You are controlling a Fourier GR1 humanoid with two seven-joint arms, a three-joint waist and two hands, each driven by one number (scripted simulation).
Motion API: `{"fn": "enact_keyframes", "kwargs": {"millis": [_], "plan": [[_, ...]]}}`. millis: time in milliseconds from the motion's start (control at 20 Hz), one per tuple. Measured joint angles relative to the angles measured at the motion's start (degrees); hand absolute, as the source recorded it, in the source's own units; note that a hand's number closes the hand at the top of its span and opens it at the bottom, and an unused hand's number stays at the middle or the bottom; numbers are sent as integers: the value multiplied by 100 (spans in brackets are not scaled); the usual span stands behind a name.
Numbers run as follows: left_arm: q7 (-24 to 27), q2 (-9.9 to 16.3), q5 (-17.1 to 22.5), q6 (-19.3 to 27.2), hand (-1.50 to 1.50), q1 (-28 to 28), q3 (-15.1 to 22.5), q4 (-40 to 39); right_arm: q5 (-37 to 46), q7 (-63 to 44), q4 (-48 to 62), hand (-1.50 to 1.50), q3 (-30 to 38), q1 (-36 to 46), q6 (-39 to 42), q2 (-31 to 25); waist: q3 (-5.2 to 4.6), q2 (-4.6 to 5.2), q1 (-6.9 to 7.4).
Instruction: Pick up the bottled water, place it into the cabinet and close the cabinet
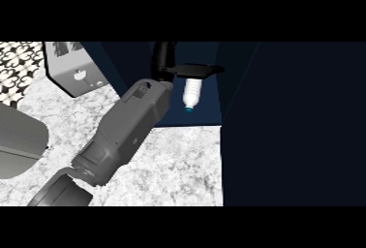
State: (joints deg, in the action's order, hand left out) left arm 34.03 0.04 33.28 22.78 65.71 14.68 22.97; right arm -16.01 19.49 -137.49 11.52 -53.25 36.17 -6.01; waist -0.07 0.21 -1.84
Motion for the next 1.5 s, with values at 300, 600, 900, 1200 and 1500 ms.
{"fn": "enact_keyframes", "kwargs": {"millis": [300, 600, 900, 1200, 1500], "plan": [[-252, -2, 124, -52, -150, -564, 386, 914, -6, -77, -14, -150, -207, -85, -9, 123, 1, -47, 107], [-566, -4, 172, 120, -150, -1398, 910, 2183, -1, -272, -43, -150, -337, 28, -168, 109, 0, -68, 219], [-757, 120, 25, 303, -150, -2595, 1437, 3683, 38, -406, -55, -150, -552, 140, -350, 186, 0, -78, 282], [-1107, 519, -84, 423, -150, -3674, 1834, 5194, 89, -532, -72, -150, -676, 279, -385, 63, 0, -74, 297], [-1199, 950, -161, 468, -150, -4652, 2056, 6294, 148, -809, -78, 150, -1132, 293, 61, -405, -1, -60, 297]]}}
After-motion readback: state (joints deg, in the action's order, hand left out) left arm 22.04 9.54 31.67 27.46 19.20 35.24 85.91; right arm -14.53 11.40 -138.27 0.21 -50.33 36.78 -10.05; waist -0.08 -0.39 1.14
